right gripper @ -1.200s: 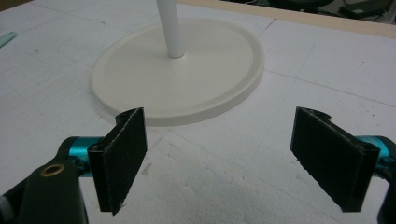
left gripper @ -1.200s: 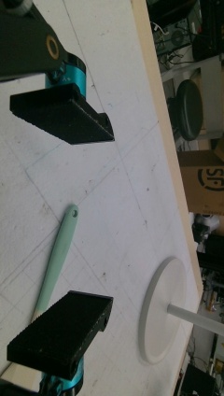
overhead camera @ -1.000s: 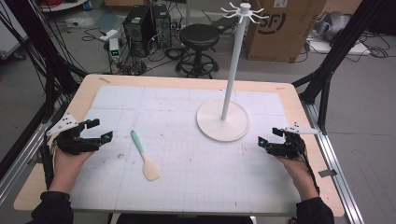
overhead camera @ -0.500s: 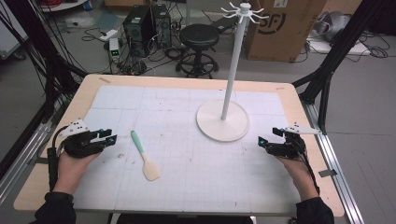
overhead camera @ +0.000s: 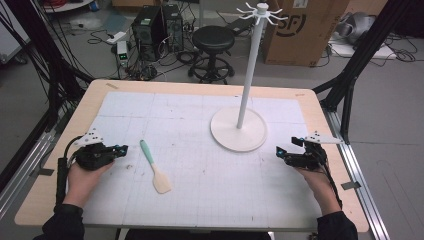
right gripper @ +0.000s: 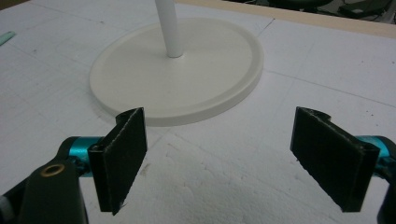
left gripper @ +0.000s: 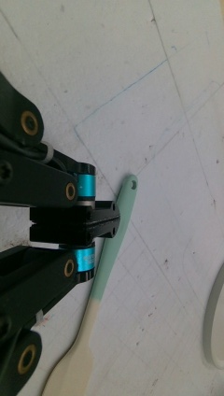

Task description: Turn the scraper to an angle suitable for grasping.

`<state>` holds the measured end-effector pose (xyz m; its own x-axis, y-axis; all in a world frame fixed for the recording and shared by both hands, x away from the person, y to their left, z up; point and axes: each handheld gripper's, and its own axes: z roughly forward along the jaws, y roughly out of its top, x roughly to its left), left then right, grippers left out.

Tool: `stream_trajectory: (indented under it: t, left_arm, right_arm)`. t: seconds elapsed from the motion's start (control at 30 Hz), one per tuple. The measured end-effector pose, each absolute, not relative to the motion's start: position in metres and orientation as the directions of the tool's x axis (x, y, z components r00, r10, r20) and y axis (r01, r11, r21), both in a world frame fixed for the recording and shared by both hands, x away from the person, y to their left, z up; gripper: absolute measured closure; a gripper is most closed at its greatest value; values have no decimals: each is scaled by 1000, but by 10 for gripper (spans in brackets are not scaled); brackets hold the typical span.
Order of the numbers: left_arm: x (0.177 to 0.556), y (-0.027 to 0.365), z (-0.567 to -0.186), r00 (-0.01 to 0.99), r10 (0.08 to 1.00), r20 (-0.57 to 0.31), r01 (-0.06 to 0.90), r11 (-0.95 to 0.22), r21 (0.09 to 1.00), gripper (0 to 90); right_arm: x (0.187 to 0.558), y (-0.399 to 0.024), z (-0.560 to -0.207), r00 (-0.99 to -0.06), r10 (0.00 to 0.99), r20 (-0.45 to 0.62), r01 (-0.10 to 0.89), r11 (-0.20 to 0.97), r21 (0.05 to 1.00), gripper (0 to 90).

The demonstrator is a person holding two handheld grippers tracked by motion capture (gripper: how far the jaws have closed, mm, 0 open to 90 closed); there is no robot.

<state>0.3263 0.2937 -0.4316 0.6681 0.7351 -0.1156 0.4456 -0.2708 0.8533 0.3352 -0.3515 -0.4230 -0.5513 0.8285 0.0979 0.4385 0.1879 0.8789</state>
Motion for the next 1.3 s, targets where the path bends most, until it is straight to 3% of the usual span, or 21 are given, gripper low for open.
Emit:
stream_trajectory:
  t: [0.53,0.9,1.3]
  left_arm:
    - [355,267,-449,593,795,-130,555,-286,781,898]
    - [379,226,-450,620,772,-140,549,-299,780,898]
    - [398,160,-452,712,682,-169,519,-348,781,898]
  right_arm:
    - [334,-352,-422,-552,829,94,437,191,879,177]
    - [333,-353,-422,-553,827,101,439,186,879,177]
    - [334,-354,-422,-551,828,106,443,182,878,177]
